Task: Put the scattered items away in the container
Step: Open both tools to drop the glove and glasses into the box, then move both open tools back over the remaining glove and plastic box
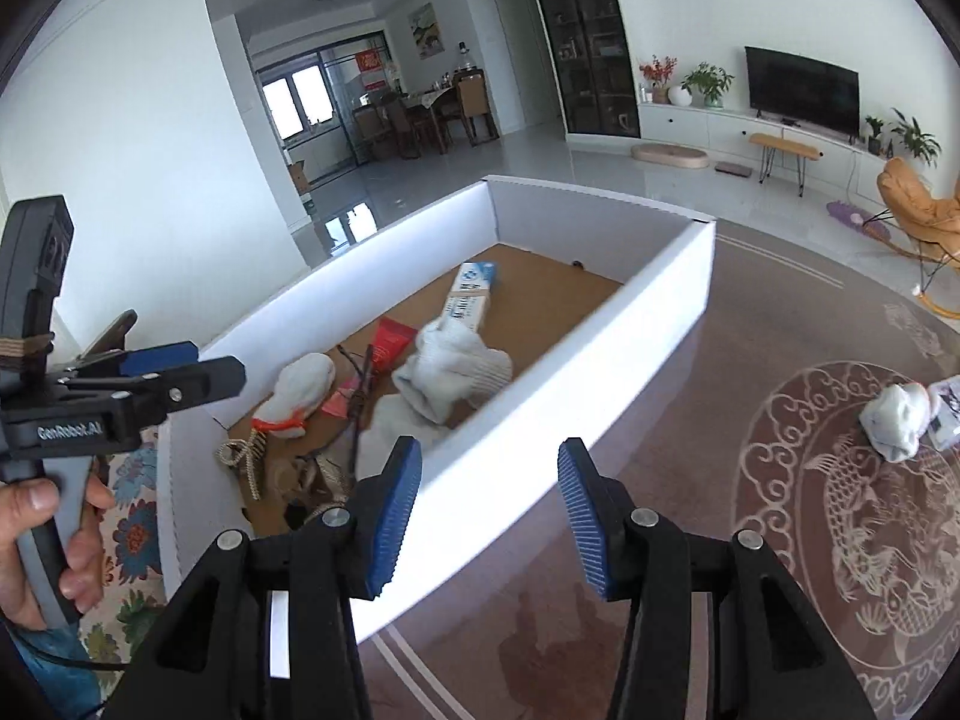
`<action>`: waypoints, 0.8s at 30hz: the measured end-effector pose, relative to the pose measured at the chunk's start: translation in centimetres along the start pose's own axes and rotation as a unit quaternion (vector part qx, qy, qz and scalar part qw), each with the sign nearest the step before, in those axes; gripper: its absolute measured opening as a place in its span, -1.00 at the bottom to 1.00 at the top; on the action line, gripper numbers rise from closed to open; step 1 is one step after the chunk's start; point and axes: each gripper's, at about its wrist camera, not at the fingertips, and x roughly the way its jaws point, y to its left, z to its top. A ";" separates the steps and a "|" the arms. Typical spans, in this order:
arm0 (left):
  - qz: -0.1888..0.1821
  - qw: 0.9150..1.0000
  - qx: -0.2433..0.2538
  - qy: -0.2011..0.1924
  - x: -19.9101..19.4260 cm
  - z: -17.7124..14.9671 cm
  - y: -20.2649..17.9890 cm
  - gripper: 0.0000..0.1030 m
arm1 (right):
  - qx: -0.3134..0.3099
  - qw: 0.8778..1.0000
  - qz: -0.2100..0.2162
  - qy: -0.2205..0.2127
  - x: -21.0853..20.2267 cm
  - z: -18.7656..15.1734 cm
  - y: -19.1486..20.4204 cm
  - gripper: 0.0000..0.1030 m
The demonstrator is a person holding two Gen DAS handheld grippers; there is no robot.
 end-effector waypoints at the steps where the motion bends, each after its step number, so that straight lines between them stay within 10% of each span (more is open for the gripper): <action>1: -0.019 1.000 0.013 0.000 -0.2 -0.6 -2.3 0.96 | 0.006 1.000 -0.024 0.004 -1.2 -1.8 -1.9 -0.05; 13: -0.104 0.981 0.126 0.103 10.2 -9.7 -24.2 1.00 | 0.152 0.964 -0.214 0.033 -13.5 -16.2 -20.8 -0.05; 24: -0.077 0.972 0.186 0.120 14.7 -10.1 -28.5 1.00 | 0.182 0.956 -0.226 0.032 -13.1 -16.7 -25.0 -0.05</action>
